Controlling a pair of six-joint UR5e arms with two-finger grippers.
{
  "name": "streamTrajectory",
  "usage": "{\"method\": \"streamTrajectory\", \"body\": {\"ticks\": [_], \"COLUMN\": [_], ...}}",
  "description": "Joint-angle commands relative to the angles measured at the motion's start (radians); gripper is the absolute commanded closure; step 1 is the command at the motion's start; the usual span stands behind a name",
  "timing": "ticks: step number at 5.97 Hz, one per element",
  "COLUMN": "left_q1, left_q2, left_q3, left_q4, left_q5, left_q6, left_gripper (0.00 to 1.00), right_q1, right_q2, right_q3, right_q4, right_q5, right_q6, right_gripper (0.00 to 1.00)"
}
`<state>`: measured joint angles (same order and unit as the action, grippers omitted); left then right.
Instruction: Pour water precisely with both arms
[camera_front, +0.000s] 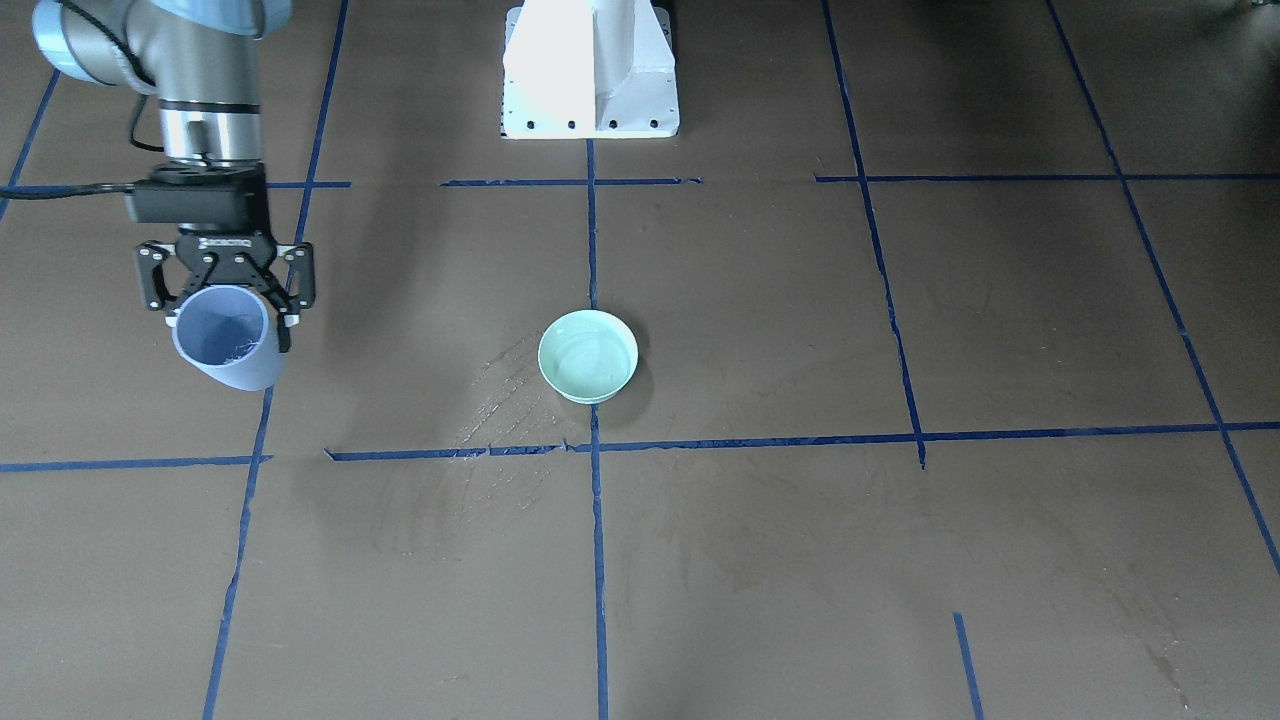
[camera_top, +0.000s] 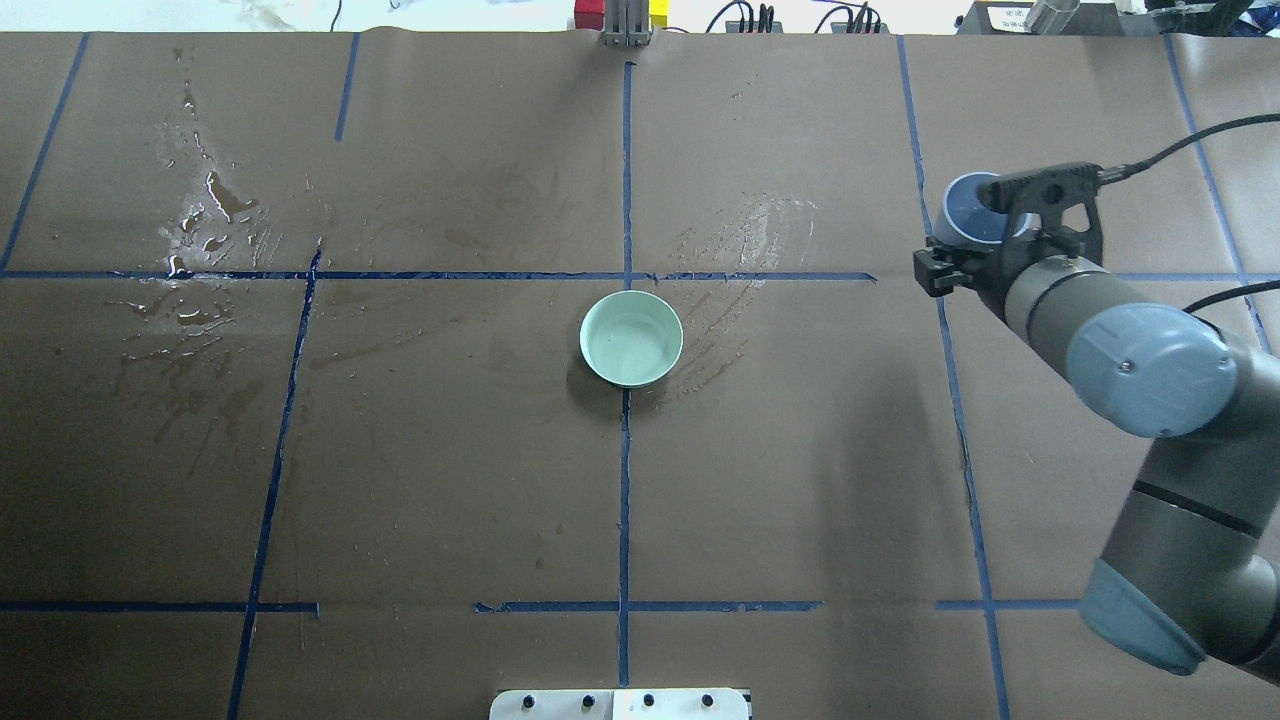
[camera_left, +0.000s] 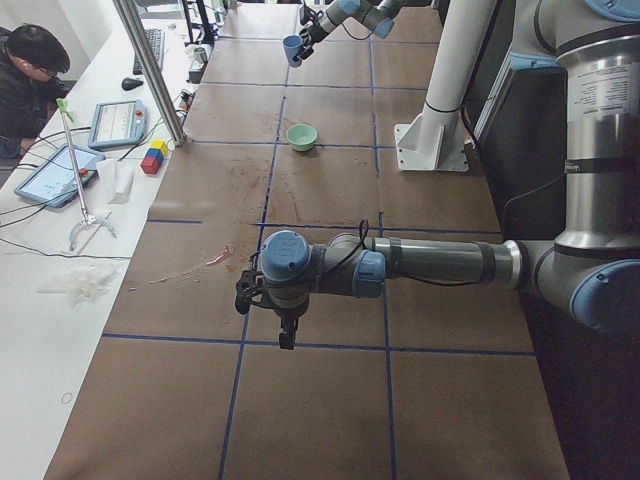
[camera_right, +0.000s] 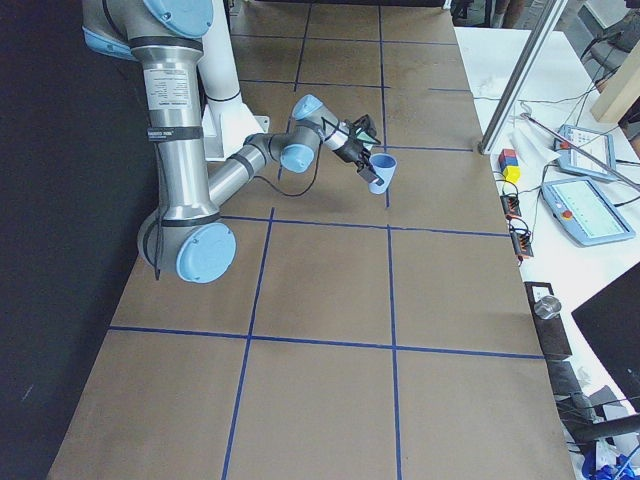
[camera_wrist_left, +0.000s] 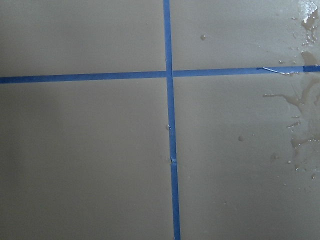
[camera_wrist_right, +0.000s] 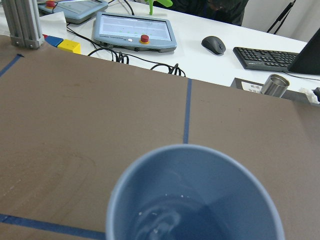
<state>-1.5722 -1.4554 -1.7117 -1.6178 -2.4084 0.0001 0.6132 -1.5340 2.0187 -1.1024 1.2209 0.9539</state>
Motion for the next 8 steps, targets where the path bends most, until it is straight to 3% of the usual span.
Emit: {"method": "streamTrajectory", "body": {"ticks": [1, 3, 5, 8], "left_q1": [0.0, 0.0, 0.0, 0.0], "left_q2": [0.0, 0.0, 0.001, 0.001], "left_q3": [-0.002, -0.002, -0.005, -0.005], "left_q4": [-0.002, -0.002, -0.002, -0.002], "left_q5": [0.0, 0.0, 0.0, 0.0], "left_q6": [0.001, 0.003, 0.003, 0.003], "left_gripper": [0.0, 0.0, 0.0, 0.0], "right_q1": [0.037, 0.045, 0.045, 0.043], "right_q2": [-0.185, -0.236, -0.257, -0.281], "right_q3": [-0.02, -0.223, -0.364, -0.385], "right_q4": [0.229, 0.535, 0.704, 0.724], "right_q5": [0.026, 0.028, 0.028, 0.022], "right_q6": [0.003, 0.022, 0.023, 0.034], "right_gripper": [1.0, 1.0, 1.0, 1.0]}}
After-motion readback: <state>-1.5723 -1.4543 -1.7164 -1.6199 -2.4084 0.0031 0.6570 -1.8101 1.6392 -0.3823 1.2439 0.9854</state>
